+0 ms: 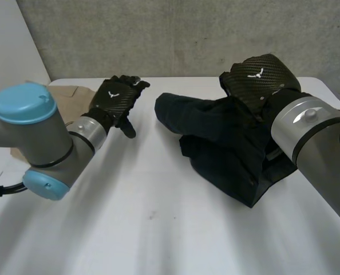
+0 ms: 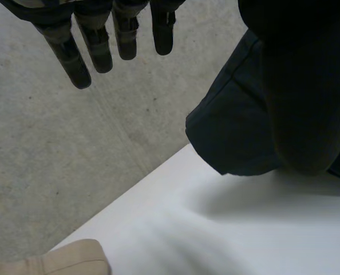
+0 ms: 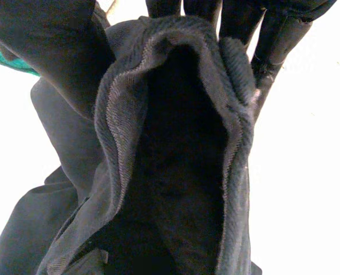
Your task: Fold the laundry.
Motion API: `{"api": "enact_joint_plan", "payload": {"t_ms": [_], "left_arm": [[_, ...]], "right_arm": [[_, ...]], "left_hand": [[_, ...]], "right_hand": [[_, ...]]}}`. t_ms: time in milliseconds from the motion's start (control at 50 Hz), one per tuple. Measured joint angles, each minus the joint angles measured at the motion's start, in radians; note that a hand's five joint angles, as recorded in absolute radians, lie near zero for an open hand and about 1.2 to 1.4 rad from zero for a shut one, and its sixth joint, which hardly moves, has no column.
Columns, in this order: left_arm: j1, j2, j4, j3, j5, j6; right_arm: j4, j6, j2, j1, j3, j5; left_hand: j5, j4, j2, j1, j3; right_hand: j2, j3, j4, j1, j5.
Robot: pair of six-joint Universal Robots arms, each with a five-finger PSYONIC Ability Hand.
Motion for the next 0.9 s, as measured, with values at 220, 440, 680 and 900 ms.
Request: {"api": "enact_joint_plan", "payload": {"t_ms": [220, 440, 680, 900], "left_arm": [[-0.073, -0.118, 0.013, 0.085, 0.000, 0.009], [-0.103, -0.219, 0.061, 0.200, 0.005, 0.016], [-0.108, -0.050, 0.069, 0.170, -0.082, 0.052], [-0.106, 0.450, 0.130, 0.014, -0.140, 0.073]], "right_arm": [[0.056, -0.009, -0.048, 0.039, 0.041, -0.022], [0.075, -0.024, -0.141, 0.056, 0.116, -0.100], [0.029, -0.075, -0.170, -0.035, 0.068, -0.097], [-0.042, -0.053, -0.099, -0.111, -0.144, -0.094]], "left_hand": [[0.000, 0.000, 0.000, 0.000, 0.000], [0.008, 0.011, 0.016, 0.015, 0.015], [0.908, 1.007, 1.002, 0.984, 0.987], [0.908, 1.007, 1.005, 0.984, 0.995]], "right_hand": [[0.000, 0.000, 0.000, 0.000, 0.000], [0.000, 0.000, 0.000, 0.000, 0.000], [0.000, 0.000, 0.000, 0.009, 0.000], [0.008, 0.000, 0.001, 0.024, 0.000]]}}
